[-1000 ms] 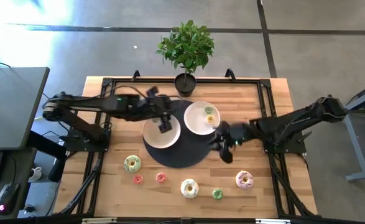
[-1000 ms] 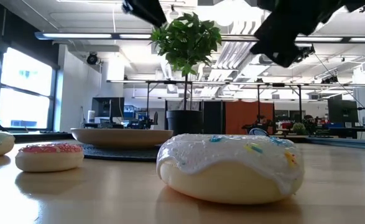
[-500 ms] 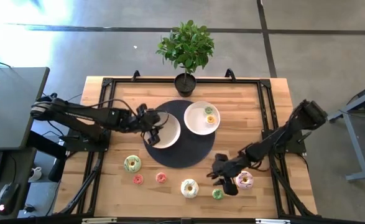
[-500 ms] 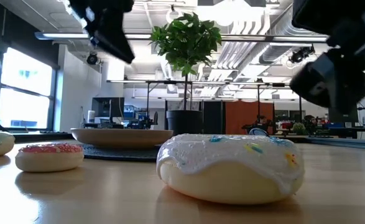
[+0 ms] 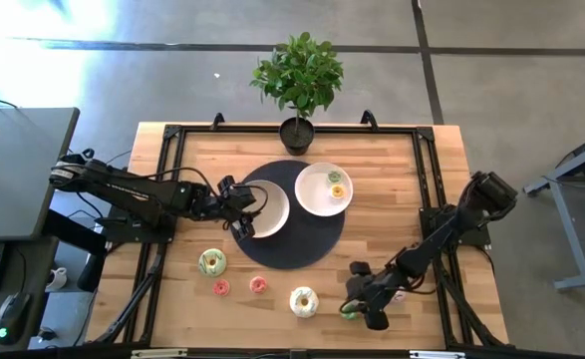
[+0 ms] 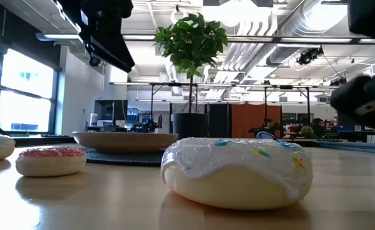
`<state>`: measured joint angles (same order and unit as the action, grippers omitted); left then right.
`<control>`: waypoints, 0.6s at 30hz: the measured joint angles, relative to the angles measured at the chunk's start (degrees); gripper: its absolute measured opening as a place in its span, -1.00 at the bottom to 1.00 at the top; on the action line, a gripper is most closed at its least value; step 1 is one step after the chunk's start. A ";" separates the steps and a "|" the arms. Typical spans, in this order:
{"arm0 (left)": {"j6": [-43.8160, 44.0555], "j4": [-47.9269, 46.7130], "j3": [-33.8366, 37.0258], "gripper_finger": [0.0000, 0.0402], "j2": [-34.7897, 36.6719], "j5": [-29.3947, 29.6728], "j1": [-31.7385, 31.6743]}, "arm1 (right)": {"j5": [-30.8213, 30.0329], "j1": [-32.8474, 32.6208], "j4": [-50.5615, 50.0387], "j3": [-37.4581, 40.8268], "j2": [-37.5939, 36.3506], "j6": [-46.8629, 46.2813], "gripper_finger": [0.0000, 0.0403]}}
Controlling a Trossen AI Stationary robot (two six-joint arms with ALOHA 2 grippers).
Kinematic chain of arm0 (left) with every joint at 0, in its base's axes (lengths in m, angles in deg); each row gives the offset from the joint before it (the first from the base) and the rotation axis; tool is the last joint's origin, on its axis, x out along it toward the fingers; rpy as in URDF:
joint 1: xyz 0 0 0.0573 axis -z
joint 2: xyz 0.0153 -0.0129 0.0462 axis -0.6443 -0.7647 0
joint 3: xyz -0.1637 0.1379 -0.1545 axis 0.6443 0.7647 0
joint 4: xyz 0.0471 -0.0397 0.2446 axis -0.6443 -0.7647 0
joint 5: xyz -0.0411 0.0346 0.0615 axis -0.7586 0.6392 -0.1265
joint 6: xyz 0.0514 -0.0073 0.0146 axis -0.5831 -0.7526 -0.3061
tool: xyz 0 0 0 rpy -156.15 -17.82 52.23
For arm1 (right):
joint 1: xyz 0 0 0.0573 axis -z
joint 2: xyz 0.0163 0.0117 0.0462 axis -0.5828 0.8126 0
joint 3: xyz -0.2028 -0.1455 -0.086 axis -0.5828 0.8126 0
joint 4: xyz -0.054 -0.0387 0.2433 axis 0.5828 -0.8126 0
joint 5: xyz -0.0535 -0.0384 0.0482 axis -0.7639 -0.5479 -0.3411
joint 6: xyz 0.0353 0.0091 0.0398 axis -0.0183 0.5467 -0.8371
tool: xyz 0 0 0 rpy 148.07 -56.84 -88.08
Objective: Pick & Place donuts
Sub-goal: Put the small green donut on the right white plate
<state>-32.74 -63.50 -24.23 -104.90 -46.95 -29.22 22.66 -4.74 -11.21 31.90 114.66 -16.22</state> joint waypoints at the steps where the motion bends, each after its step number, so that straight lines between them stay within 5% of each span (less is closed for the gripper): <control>1: 0.00 0.06 0.00 -0.11 0.01 0.08 0.00 | -0.51 -0.09 -0.26 0.20 0.62 -0.03 -0.32; 6: 0.01 0.06 0.00 -0.11 0.00 0.11 0.00 | -0.14 0.20 -0.33 0.15 1.27 -1.73 -0.43; 13: 0.01 0.41 0.00 -0.11 0.00 1.45 0.00 | 3.50 1.39 0.55 0.15 0.63 -1.49 -0.94; 18: 0.01 1.48 0.00 -0.11 0.00 2.70 0.00 | -1.06 5.06 3.85 0.17 -3.48 1.99 -0.88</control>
<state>-32.74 -62.02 -24.23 -104.90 -44.25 -29.22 21.60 0.32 -7.36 32.08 111.18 -14.23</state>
